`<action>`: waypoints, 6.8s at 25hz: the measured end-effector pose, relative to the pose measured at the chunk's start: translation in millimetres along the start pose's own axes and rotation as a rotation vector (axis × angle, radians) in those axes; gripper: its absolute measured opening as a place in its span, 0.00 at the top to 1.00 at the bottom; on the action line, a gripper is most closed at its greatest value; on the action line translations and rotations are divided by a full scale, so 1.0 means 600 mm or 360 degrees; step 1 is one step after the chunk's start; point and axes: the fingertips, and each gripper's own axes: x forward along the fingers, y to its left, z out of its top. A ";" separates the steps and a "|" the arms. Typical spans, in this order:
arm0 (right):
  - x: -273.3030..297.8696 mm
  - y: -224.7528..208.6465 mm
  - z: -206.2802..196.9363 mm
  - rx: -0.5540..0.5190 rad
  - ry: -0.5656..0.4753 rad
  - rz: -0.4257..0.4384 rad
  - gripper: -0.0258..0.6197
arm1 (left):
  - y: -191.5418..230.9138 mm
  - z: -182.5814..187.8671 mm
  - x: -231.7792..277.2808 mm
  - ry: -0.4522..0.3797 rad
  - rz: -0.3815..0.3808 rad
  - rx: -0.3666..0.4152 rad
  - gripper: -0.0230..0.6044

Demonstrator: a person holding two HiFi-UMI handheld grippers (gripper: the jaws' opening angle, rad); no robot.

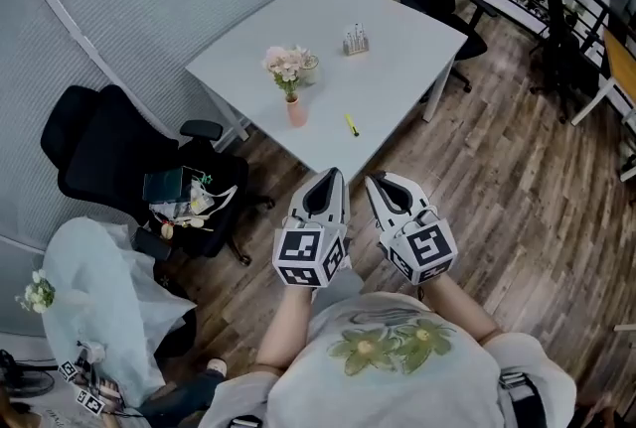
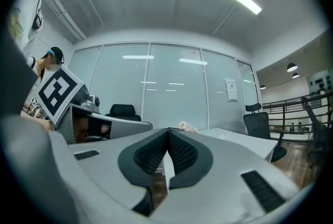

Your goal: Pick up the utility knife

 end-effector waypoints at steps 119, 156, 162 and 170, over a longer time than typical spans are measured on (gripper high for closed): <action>0.484 -0.349 -0.531 0.0145 0.1031 -0.0071 0.67 | 0.334 -0.209 0.503 0.0684 0.0093 -0.0152 0.96; 0.476 -0.353 -0.585 0.0022 0.1182 -0.0039 0.83 | 0.307 -0.219 0.510 0.0731 0.0058 -0.0101 0.96; 0.476 -0.352 -0.585 0.0012 0.1183 -0.0022 0.85 | 0.308 -0.217 0.507 0.0725 0.0064 -0.0097 0.96; 0.476 -0.351 -0.583 0.0034 0.1196 0.0013 0.85 | 0.308 -0.219 0.502 0.0728 0.0072 -0.0099 0.96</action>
